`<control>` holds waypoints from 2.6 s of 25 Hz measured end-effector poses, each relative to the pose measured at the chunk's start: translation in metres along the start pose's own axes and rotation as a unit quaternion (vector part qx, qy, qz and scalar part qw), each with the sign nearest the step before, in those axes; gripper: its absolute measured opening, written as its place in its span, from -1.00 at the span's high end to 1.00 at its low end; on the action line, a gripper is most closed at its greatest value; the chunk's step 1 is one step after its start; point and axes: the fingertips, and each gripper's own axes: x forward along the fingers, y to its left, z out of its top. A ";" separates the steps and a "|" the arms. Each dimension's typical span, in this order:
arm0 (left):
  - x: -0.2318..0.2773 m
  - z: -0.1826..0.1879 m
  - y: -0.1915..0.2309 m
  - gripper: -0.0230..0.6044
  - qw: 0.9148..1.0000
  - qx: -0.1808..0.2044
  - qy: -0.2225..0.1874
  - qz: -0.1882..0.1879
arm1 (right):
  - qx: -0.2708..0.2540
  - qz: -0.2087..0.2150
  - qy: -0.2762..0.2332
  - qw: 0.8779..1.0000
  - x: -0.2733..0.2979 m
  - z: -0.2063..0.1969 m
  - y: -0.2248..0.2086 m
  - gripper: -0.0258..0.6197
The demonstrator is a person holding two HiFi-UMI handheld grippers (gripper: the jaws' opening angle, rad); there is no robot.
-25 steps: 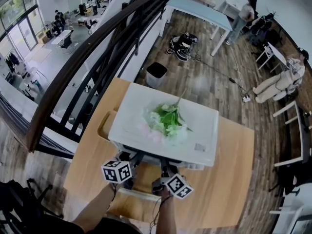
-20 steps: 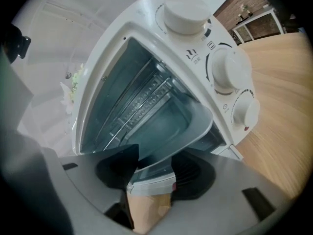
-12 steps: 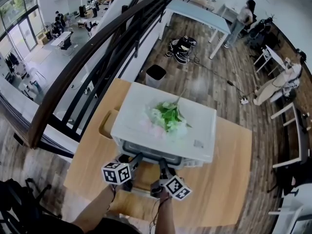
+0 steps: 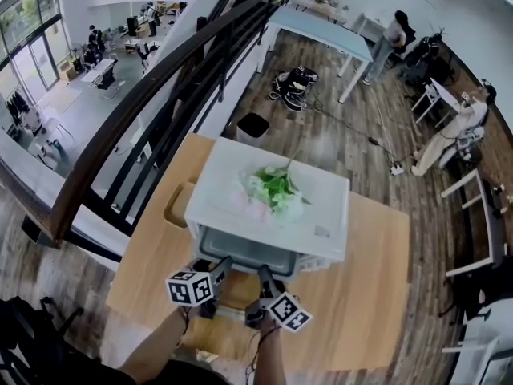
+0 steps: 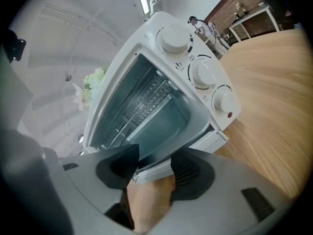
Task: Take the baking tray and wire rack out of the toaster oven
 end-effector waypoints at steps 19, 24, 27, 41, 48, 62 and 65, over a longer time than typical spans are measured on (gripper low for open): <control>-0.036 -0.017 -0.008 0.14 1.000 -0.006 -0.007 -0.004 | 0.014 0.000 -0.004 1.000 -0.037 -0.018 0.009 0.32; -0.046 -0.023 -0.010 0.14 1.000 -0.007 -0.009 -0.004 | 0.017 0.001 -0.004 1.000 -0.047 -0.024 0.011 0.32; -0.053 -0.025 -0.013 0.14 1.000 -0.006 -0.010 -0.004 | 0.031 -0.007 -0.002 0.999 -0.056 -0.029 0.012 0.32; -0.077 -0.037 -0.019 0.14 1.000 -0.003 -0.014 -0.008 | 0.014 0.015 -0.017 1.000 -0.078 -0.036 0.020 0.31; -0.093 -0.045 -0.024 0.14 1.000 -0.003 -0.015 -0.011 | 0.011 0.014 -0.016 1.000 -0.096 -0.043 0.025 0.32; -0.124 -0.056 -0.037 0.14 1.000 0.002 -0.022 -0.016 | 0.012 0.023 -0.025 0.999 -0.129 -0.052 0.036 0.32; -0.129 -0.059 -0.044 0.14 0.999 0.010 -0.023 -0.020 | 0.018 0.023 -0.031 0.999 -0.139 -0.053 0.035 0.32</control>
